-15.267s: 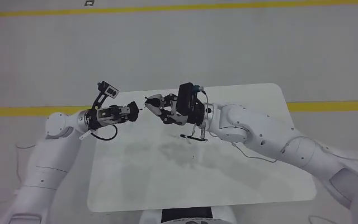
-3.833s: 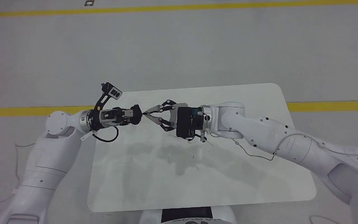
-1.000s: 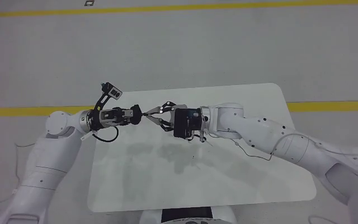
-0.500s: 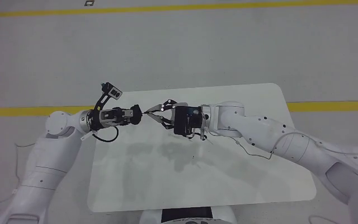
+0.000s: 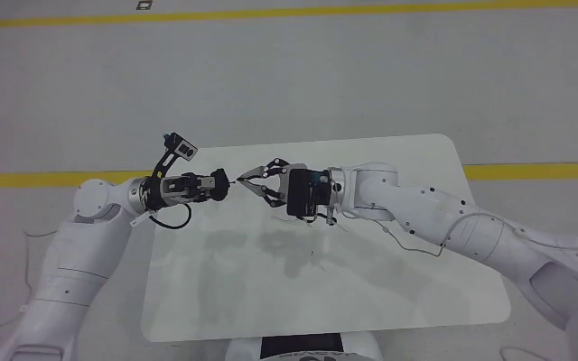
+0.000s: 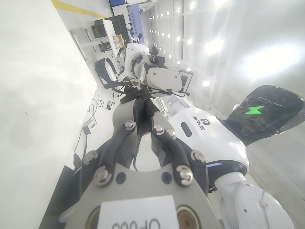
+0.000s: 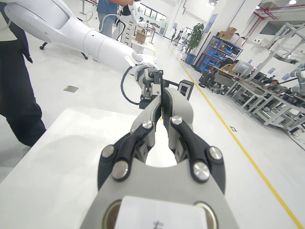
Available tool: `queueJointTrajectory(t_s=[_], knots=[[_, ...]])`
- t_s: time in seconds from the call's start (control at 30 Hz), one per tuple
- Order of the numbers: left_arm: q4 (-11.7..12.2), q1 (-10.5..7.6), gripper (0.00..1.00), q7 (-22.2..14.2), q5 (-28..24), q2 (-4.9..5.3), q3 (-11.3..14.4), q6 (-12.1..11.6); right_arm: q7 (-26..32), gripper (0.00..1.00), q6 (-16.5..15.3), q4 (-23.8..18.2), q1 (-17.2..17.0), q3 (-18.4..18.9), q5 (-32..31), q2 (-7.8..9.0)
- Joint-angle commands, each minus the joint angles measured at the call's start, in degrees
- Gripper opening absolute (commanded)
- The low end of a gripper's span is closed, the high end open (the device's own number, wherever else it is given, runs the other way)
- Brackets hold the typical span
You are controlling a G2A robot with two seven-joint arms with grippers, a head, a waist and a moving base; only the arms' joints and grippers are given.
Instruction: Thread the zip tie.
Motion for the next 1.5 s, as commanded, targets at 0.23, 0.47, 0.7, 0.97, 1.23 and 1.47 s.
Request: queueJointTrajectory(t_s=[0.23, 0.47, 0.7, 0.97, 1.23, 1.47], knots=[[0.0, 0.0, 0.0, 0.0, 0.0, 0.0, 0.0, 0.0, -1.64, 0.0, 0.0, -0.69, -0.05, 0.0, -1.04, 0.26], [0.0, 0.0, 0.0, 0.0, 0.0, 0.0, 0.0, 0.0, -1.56, 0.0, 0.0, -0.88, -0.37, 0.0, -1.27, 0.19], [0.0, 0.0, 0.0, 0.0, 0.0, 0.0, 0.0, 0.0, -1.51, 0.0, 0.0, -0.38, -0.39, 0.0, -1.3, -0.14], [0.0, 0.0, 0.0, 0.0, 0.0, 0.0, 0.0, 0.0, -1.11, 0.0, 0.0, 0.18, -0.48, 0.0, -1.42, -0.42], [0.0, 0.0, 0.0, 0.0, 0.0, 0.0, 0.0, 0.0, -0.7, 0.0, 0.0, 0.34, -0.61, 0.0, -1.38, -0.58], [0.0, 0.0, 0.0, 0.0, 0.0, 0.0, 0.0, 0.0, -0.11, 0.0, 0.0, 0.34, -0.61, 0.0, -1.39, -0.61]])
